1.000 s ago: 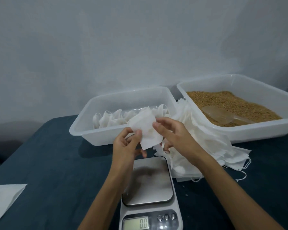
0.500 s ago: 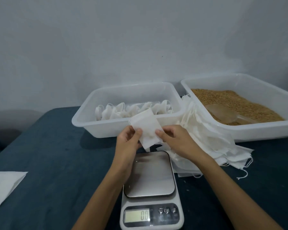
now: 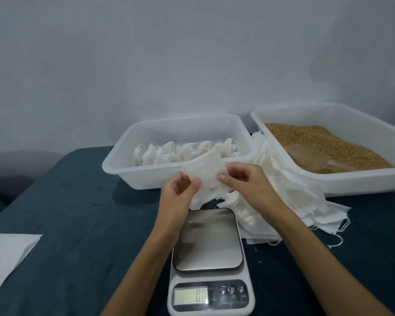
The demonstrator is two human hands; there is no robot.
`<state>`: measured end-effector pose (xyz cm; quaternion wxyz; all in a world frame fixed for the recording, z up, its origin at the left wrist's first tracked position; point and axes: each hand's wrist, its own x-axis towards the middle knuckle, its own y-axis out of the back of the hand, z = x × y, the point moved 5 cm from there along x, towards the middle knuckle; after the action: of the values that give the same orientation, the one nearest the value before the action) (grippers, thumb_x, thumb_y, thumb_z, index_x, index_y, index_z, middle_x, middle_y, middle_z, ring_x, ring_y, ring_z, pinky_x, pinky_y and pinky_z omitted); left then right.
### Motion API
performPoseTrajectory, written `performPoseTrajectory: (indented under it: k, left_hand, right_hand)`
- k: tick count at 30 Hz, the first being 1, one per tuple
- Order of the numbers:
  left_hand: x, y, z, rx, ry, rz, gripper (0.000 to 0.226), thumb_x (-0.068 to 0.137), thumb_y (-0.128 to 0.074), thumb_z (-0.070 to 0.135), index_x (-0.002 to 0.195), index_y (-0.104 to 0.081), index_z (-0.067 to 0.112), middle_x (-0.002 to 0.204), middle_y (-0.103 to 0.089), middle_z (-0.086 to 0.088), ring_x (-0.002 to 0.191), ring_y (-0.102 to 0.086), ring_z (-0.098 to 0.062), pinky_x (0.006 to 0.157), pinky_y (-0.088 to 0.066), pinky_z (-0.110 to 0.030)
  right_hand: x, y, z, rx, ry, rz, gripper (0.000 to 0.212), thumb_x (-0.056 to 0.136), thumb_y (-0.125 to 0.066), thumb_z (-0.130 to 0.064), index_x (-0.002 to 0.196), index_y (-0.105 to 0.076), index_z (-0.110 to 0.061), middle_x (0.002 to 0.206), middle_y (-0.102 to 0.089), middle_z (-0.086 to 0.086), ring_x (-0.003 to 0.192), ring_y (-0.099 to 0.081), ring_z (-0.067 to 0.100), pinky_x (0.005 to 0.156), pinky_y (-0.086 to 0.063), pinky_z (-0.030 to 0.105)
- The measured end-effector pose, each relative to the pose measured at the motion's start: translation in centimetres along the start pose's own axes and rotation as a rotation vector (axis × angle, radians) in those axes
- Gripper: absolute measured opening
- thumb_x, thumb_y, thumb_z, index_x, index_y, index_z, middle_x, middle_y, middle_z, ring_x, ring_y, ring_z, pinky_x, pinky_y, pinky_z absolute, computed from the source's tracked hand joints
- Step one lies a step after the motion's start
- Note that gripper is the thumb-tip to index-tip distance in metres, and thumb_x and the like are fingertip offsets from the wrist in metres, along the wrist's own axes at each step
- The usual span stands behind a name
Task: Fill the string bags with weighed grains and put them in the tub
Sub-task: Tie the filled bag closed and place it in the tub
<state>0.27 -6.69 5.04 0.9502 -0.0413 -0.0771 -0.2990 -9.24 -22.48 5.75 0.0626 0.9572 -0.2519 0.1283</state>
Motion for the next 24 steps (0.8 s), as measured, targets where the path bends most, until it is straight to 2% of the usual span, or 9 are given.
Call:
performPoseTrajectory:
  k: [3,6,8,10,12,15,20,24]
  left_hand:
    - [0.3,0.7,0.1,0.172,-0.065,0.091,0.019,0.098,-0.069,0.011,0.083,-0.061,0.002,0.080,-0.065,-0.002,0.079,-0.063,-0.015,0.082,-0.050,-0.035]
    - [0.0,0.7,0.8,0.232,-0.166,0.094,0.022,0.097,-0.071,0.013,0.079,-0.061,0.007,0.079,-0.065,-0.009,0.075,-0.062,-0.019,0.076,-0.053,-0.035]
    - [-0.4,0.4,1.3,0.266,-0.249,0.112,0.026,0.095,-0.075,0.012,0.073,-0.060,0.014,0.074,-0.063,0.001,0.071,-0.059,-0.012,0.071,-0.051,-0.026]
    - [-1.0,0.1,1.8,0.335,-0.348,0.135,0.028,0.090,-0.079,0.009,0.071,-0.060,0.017,0.077,-0.065,0.009,0.071,-0.059,-0.011,0.071,-0.052,-0.027]
    - [-1.4,-0.2,2.3,0.398,-0.436,0.143,0.031,0.087,-0.081,0.003,0.071,-0.058,0.016,0.080,-0.065,0.010,0.076,-0.060,-0.016,0.072,-0.052,-0.033]
    - [-1.6,-0.6,2.6,0.505,-0.533,0.118,0.030,0.080,-0.079,-0.009,0.072,-0.058,0.011,0.083,-0.062,0.006,0.081,-0.058,-0.018,0.072,-0.049,-0.036]
    - [-2.0,-1.0,2.8,0.606,-0.618,0.118,0.030,0.075,-0.079,-0.013,0.073,-0.057,0.007,0.087,-0.059,0.003,0.084,-0.055,-0.018,0.072,-0.046,-0.033]
    - [-2.0,-1.0,2.9,0.612,-0.610,0.115,0.029,0.074,-0.080,-0.012,0.074,-0.059,0.008,0.088,-0.058,0.004,0.088,-0.056,-0.014,0.077,-0.043,-0.021]
  right_hand:
    - [0.1,0.1,-0.1,-0.015,0.012,0.037,0.006,0.091,-0.073,-0.008,0.090,-0.077,-0.013,0.086,-0.075,-0.001,0.080,-0.068,0.011,0.071,-0.053,0.024]
    - [-0.1,-0.1,-0.4,-0.097,0.043,0.091,0.011,0.088,-0.078,-0.018,0.097,-0.072,-0.020,0.090,-0.072,-0.003,0.074,-0.064,0.013,0.069,-0.054,0.026]
    - [-0.4,0.4,-0.8,-0.216,0.090,0.256,0.018,0.086,-0.080,-0.026,0.094,-0.064,-0.025,0.085,-0.064,-0.003,0.068,-0.056,0.014,0.065,-0.051,0.023]
    - [-0.8,0.6,-1.5,-0.192,0.145,0.327,0.023,0.090,-0.076,-0.031,0.082,-0.057,-0.023,0.071,-0.055,-0.006,0.059,-0.048,0.009,0.055,-0.045,0.022]
    - [-0.9,0.1,-1.9,-0.022,0.114,0.233,0.034,0.094,-0.069,-0.040,0.071,-0.057,-0.018,0.060,-0.052,-0.004,0.048,-0.044,0.011,0.044,-0.039,0.023]
    - [-1.0,-1.0,-2.3,0.043,0.058,0.101,0.041,0.091,-0.068,-0.049,0.072,-0.066,-0.013,0.063,-0.060,0.006,0.044,-0.047,0.019,0.042,-0.039,0.025]
    - [-1.0,-1.2,-2.5,0.063,0.045,0.013,0.012,0.091,-0.075,-0.020,0.081,-0.075,-0.014,0.060,-0.062,-0.005,0.047,-0.051,0.010,0.044,-0.043,0.023]
    - [-0.9,-1.1,-2.3,0.079,0.048,0.015,0.017,0.097,-0.065,-0.006,0.083,-0.074,-0.005,0.060,-0.061,0.002,0.050,-0.053,0.012,0.045,-0.044,0.023]
